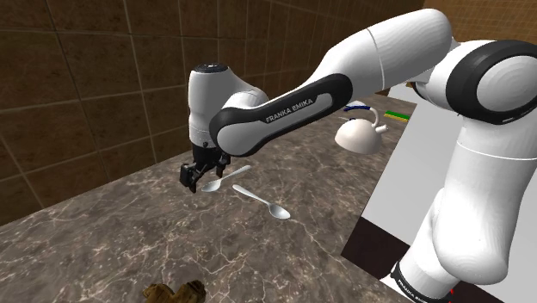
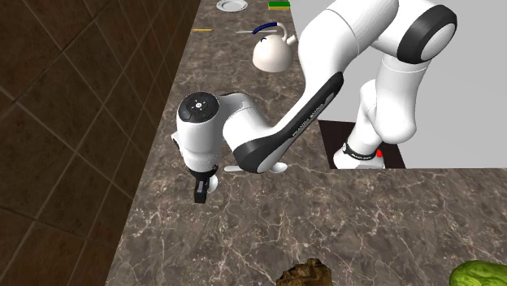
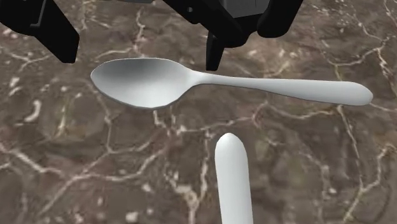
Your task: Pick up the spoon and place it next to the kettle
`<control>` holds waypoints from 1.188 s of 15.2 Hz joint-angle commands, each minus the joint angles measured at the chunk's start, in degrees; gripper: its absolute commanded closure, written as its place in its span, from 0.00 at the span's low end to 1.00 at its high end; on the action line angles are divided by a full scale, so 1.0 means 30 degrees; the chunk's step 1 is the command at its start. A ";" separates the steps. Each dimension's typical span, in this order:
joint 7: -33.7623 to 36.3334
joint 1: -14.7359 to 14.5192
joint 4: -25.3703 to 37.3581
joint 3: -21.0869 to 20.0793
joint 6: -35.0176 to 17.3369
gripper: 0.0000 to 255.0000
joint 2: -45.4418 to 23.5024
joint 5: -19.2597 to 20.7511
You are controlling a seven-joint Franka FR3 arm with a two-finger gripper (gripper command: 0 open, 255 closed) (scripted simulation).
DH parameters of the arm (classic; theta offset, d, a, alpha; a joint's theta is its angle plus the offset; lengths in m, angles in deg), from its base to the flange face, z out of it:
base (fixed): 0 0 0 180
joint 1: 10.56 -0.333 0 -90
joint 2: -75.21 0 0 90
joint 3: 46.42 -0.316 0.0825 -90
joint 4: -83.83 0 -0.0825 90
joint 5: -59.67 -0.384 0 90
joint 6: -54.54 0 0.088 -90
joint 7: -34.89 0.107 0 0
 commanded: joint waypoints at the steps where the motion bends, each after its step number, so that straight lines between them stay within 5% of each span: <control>1: -0.0001 0.0002 -0.0006 0.0002 -0.0013 0.00 -0.0004 0.0003; 3: -0.0001 0.0001 -0.0004 0.0001 -0.0009 0.00 -0.0003 0.0002; 4: -0.0001 0.0001 -0.0004 0.0001 -0.0009 1.00 -0.0003 0.0002; 18: -0.0320 0.0052 0.0697 -0.0084 0.1117 1.00 0.0481 -0.0353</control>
